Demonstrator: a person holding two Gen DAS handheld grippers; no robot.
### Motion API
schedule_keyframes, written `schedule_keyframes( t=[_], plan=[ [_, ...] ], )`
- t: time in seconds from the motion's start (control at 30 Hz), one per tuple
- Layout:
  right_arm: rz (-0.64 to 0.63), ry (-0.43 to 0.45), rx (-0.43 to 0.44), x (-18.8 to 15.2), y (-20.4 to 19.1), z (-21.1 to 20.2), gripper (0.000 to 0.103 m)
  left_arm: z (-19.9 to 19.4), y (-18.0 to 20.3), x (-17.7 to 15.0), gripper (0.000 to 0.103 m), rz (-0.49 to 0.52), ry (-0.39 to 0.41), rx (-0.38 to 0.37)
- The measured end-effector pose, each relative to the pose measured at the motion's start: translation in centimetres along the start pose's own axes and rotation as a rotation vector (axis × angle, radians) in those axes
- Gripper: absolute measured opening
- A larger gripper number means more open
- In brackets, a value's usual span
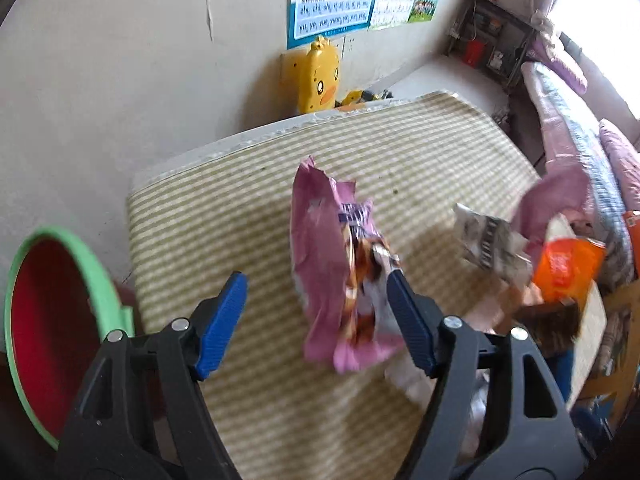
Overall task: Collect trash
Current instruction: 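Move the left tool back to the table and grasp the pink snack bag, then lift the pink bag with the left tool while the right tool grasps the orange bag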
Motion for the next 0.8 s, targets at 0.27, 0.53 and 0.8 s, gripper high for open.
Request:
schedule_keyframes(
  t=[0.27, 0.53, 0.8],
  plan=[
    [-0.003, -0.009, 0.002, -0.2, -0.5, 0.4, 0.07, 3.9, 2.3, -0.1, 0.07, 0.049, -0.06, 0.006],
    [0.015, -0.012, 0.006, -0.4, 0.1, 0.5, 0.07, 2.2, 1.9, -0.1, 0.034, 0.071, -0.042, -0.028],
    [0.04, -0.011, -0.004, -0.1, 1.3, 0.7, 0.07, -2.7, -1.9, -4.0, 0.032, 0.025, 0.006, -0.052]
  ],
)
Point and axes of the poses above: each gripper's, at about its wrist camera, not at the fingertips, and z roughly the way its jaws point, y to its right, x to its top, the point moved 1 cm from there along z, roughly the way its jaws point, and after that the axes turned 14 degrees about x, right-handed, at the moved point
